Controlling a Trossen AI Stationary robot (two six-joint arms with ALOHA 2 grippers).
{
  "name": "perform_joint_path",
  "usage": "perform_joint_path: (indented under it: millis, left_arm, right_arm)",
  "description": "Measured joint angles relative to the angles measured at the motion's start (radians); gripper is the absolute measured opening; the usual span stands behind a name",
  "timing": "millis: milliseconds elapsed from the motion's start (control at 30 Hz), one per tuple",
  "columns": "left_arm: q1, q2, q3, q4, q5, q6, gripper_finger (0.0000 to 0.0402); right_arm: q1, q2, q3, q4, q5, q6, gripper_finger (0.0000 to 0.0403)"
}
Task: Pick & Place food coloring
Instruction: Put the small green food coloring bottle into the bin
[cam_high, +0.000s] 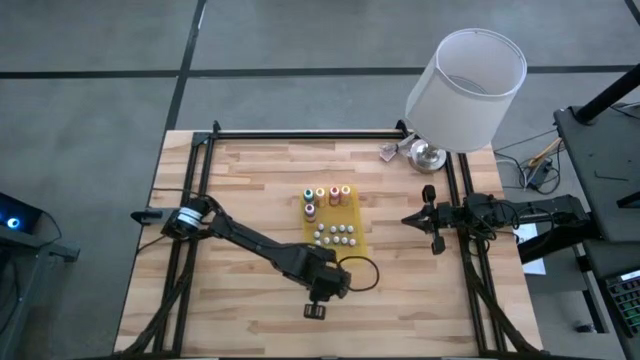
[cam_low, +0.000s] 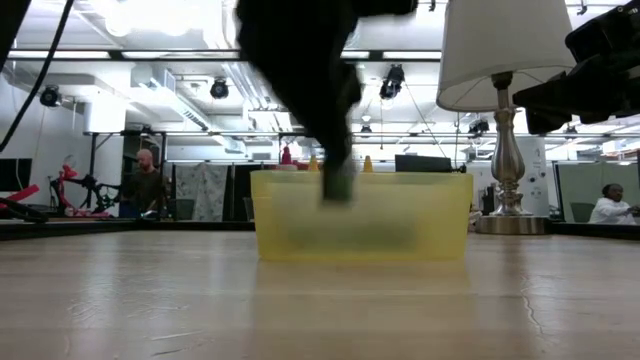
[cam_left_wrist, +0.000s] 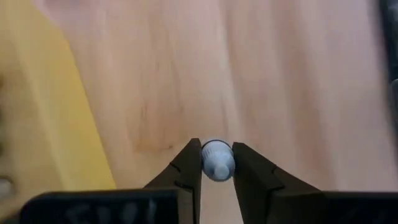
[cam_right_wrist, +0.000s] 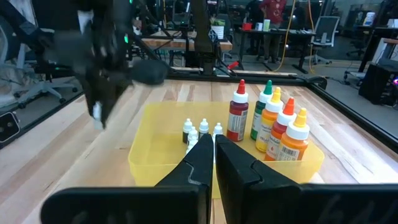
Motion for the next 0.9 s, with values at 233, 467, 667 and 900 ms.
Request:
perform_joint_path:
  millis: [233, 467, 667, 900]
  left_arm:
    - [0.035, -0.044, 0.114, -0.141, -0.006, 0.02, 0.0047]
    - [0.107, -0.044, 0.173, -0.261, -0.062, 0.069, 0.0048]
    - [0.163, -0.044, 0.17, -0.265, -0.066, 0.071, 0.0048]
    - [0.178, -0.044, 0.111, -0.243, -0.085, 0.067, 0.0048]
  right_arm:
    - [0.0, 0.0, 0.0, 0.0, 0.0, 0.0, 0.0009]
    - [0.0, -0.001, 0.0, 0.0, 0.0, 0.0, 0.0009]
    - [0.0, -0.001, 0.0, 0.0, 0.0, 0.0, 0.0009]
    - [0.0, -0.001, 0.0, 0.0, 0.0, 0.0, 0.0009]
